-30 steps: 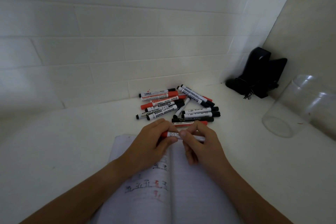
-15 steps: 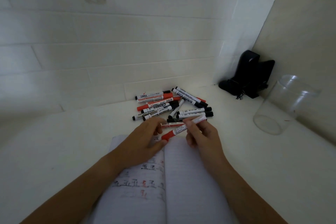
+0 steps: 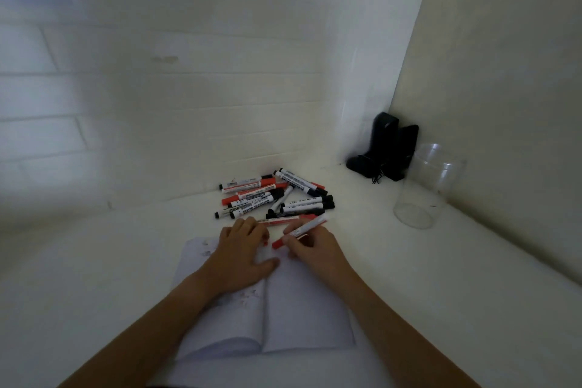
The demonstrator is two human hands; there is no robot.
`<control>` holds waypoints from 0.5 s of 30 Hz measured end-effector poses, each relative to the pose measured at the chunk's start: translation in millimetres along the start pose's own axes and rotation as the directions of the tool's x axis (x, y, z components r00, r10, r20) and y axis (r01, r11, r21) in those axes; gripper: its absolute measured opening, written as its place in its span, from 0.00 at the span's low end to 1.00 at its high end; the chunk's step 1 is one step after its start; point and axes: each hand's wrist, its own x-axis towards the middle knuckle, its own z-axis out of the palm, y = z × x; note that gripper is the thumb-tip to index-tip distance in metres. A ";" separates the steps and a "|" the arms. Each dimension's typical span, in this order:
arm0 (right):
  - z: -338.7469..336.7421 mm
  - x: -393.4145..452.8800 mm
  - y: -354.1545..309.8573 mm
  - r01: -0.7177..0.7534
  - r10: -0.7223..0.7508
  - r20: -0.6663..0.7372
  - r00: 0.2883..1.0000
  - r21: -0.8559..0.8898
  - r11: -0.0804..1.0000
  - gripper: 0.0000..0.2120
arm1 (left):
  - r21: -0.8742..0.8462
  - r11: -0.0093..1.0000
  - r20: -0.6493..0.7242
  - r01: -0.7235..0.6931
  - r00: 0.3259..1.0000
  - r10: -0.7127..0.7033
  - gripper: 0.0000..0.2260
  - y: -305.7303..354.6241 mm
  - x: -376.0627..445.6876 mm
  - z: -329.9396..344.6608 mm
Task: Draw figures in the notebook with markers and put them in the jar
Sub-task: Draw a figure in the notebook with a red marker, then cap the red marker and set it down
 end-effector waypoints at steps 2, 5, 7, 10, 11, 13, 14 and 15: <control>-9.7 -9.2 0.9 -0.020 0.020 -0.018 1.000 -0.005 1.000 0.01 | -0.015 0.999 0.013 0.033 0.999 -0.033 0.22 4.5 3.5 1.4; -25.2 -19.6 2.1 -0.032 0.031 -0.043 0.999 -0.012 0.999 0.02 | -0.029 0.999 0.054 0.035 0.998 -0.033 0.21 10.7 8.0 4.5; -38.1 -20.6 3.4 -0.029 0.028 -0.082 0.996 -0.012 1.000 0.04 | -0.048 0.998 0.059 0.030 0.998 -0.028 0.18 9.5 9.7 6.5; -67.9 -10.4 2.7 -0.008 -0.026 -0.291 0.956 -0.115 0.993 0.09 | -0.092 0.995 0.046 0.043 0.998 -0.039 0.16 7.1 14.2 8.7; -80.8 -5.3 -0.6 0.005 -0.062 -0.376 0.925 -0.151 0.989 0.10 | -0.098 0.994 0.038 0.041 0.999 -0.037 0.16 8.2 16.4 10.5; -109.0 4.5 -13.7 0.072 -0.192 -0.516 0.834 -0.244 0.967 0.11 | -0.110 0.993 0.021 0.039 0.999 -0.037 0.15 11.8 20.3 16.2; -124.2 8.9 -23.5 0.112 -0.279 -0.564 0.777 -0.312 0.943 0.12 | -0.118 0.992 0.015 0.043 0.999 -0.041 0.15 13.4 22.3 19.5; -139.4 13.5 -33.7 0.147 -0.364 -0.593 0.718 -0.382 0.912 0.12 | -0.127 0.991 0.012 0.048 0.999 -0.046 0.15 14.3 24.1 22.5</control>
